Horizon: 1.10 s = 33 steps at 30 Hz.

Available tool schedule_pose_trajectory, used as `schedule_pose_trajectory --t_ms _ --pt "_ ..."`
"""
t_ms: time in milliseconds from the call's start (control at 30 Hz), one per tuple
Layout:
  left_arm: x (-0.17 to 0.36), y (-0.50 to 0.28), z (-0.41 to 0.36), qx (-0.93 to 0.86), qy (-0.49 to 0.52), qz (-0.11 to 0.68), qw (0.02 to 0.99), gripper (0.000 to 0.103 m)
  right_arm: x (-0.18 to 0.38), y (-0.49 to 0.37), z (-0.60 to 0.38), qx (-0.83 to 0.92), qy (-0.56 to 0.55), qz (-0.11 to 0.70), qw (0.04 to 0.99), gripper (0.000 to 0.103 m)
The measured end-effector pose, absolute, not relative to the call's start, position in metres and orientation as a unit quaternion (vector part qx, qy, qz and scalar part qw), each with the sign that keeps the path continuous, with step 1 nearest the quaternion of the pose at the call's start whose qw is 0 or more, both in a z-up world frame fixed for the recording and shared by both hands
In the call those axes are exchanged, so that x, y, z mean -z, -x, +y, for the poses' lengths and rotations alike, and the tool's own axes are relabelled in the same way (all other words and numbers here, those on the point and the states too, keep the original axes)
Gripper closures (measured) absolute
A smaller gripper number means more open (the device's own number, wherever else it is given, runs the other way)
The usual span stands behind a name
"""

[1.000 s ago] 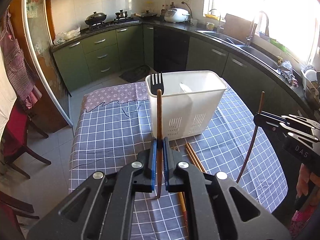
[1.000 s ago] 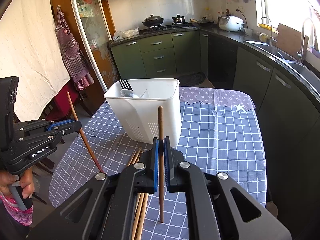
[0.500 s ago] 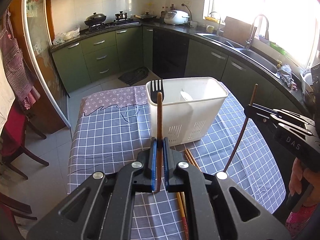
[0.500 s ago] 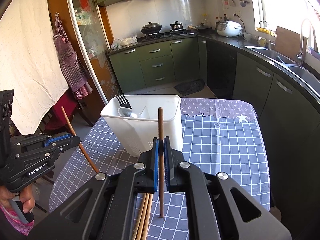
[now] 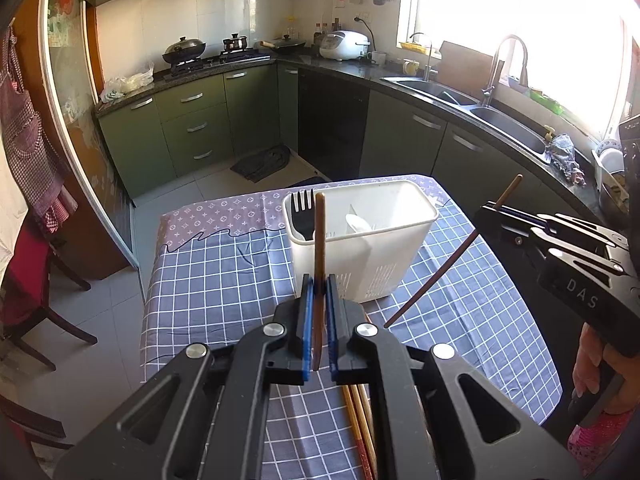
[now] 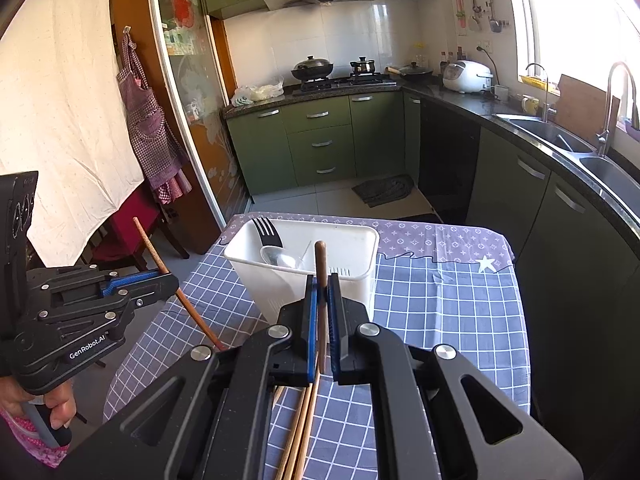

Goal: Organize utensils
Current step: 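Carry both chopsticks upright to the white basket and release them inside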

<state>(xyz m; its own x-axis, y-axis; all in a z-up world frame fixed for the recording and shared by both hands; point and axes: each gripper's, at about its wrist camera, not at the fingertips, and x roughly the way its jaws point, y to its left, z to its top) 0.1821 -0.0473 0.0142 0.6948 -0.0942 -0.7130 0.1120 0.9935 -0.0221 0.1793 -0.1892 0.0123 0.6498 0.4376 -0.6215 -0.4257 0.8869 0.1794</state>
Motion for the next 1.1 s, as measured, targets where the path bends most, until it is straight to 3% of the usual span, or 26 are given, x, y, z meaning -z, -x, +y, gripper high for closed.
schedule_pose_trajectory --t_ms 300,700,900,1100 --pt "-0.064 -0.177 -0.05 0.087 -0.004 0.36 0.929 0.097 -0.067 -0.17 -0.193 -0.264 -0.01 0.32 0.91 0.097" --pt "-0.145 -0.191 -0.047 0.073 0.003 0.266 0.961 0.097 -0.172 -0.182 -0.206 -0.268 -0.035 0.237 0.933 0.097" --pt "-0.133 -0.231 -0.044 0.059 0.017 0.267 0.962 0.097 -0.176 -0.227 -0.204 -0.25 -0.043 0.236 0.938 0.097" --pt "-0.092 -0.259 -0.043 0.051 0.011 0.322 0.945 0.097 -0.132 -0.266 -0.19 -0.24 -0.037 0.275 0.93 0.097"
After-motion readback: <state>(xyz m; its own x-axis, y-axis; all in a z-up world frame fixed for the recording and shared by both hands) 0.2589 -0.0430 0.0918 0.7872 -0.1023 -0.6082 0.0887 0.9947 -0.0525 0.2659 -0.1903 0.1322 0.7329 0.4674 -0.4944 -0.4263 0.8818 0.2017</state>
